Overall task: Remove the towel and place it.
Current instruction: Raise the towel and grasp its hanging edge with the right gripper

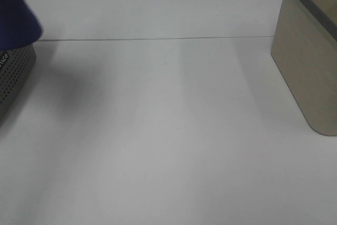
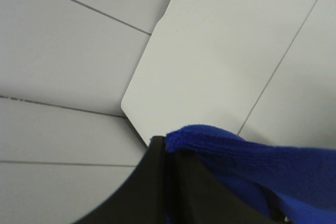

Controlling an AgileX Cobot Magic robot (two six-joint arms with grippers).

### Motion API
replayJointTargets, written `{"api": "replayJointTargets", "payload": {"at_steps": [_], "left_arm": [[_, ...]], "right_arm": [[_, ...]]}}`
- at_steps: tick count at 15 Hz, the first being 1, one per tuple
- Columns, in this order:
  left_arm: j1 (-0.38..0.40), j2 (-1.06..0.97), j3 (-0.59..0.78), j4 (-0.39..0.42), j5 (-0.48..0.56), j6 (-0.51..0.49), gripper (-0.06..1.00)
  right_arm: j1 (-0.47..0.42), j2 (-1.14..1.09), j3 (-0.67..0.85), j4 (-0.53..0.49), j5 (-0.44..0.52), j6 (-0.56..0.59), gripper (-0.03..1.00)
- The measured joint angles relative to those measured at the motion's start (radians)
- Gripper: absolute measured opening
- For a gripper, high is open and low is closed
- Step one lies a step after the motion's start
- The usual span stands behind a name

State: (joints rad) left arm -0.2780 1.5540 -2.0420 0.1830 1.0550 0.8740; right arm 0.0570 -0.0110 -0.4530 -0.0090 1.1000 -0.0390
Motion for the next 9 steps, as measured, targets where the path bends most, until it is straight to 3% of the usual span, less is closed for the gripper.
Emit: {"api": "replayJointTargets", "payload": {"at_steps": [4, 7, 9], "left_arm": [[-0.179, 0.000, 0.000, 0.000, -0.002, 0.030, 0.00], [-0.245, 0.000, 0.000, 0.001, -0.002, 0.040, 0.00], [-0.291, 0.000, 0.000, 0.001, -0.002, 0.042, 0.00]], "right_arm": [[0.000, 0.000, 0.000, 0.001, 0.000, 0.000, 0.98], [0.000, 0.000, 0.000, 0.014, 0.000, -0.012, 0.98], [0.000, 0.000, 0.000, 0.054, -0.002, -0.096, 0.98]]}}
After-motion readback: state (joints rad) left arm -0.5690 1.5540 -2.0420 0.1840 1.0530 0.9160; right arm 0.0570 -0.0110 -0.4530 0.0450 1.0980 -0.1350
